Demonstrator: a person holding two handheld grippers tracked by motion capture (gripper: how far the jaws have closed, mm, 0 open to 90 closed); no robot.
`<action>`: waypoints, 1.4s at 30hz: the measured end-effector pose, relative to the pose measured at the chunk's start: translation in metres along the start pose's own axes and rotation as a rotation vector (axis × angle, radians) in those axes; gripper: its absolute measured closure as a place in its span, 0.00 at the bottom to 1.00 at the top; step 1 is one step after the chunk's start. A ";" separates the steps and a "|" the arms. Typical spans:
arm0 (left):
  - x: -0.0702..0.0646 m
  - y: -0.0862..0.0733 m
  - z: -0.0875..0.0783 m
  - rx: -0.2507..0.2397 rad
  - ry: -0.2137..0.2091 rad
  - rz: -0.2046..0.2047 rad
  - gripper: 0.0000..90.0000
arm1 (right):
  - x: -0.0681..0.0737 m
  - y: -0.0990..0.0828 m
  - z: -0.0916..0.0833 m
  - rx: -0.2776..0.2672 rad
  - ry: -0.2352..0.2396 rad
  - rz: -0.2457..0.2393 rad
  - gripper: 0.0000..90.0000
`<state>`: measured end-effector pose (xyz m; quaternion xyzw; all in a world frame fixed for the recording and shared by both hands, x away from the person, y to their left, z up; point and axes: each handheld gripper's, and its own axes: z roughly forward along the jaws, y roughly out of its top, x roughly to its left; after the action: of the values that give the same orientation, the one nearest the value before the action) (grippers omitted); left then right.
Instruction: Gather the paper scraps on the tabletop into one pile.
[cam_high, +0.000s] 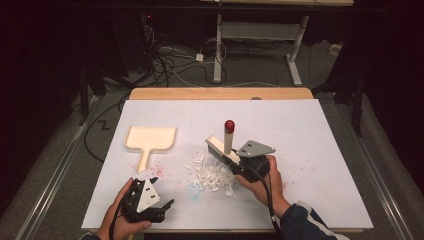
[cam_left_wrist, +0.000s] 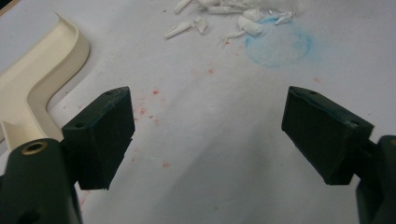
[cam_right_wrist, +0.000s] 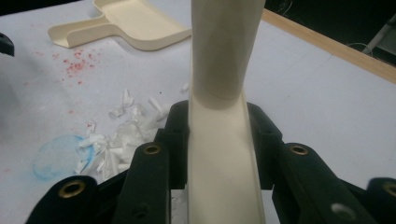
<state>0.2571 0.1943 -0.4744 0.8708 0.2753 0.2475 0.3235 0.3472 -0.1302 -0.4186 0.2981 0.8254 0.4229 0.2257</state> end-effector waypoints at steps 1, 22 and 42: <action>0.000 0.000 0.000 0.000 0.000 0.003 0.18 | -0.002 0.000 -0.005 -0.005 0.002 0.003 0.76; -0.002 0.001 -0.005 0.000 0.010 0.007 0.18 | -0.040 -0.051 -0.103 0.137 0.029 -0.090 0.76; 0.000 0.002 -0.001 -0.007 -0.002 0.005 0.18 | 0.004 -0.011 -0.040 0.091 0.114 -0.153 0.76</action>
<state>0.2572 0.1936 -0.4727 0.8706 0.2720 0.2482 0.3262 0.3165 -0.1548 -0.4063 0.2194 0.8756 0.3829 0.1965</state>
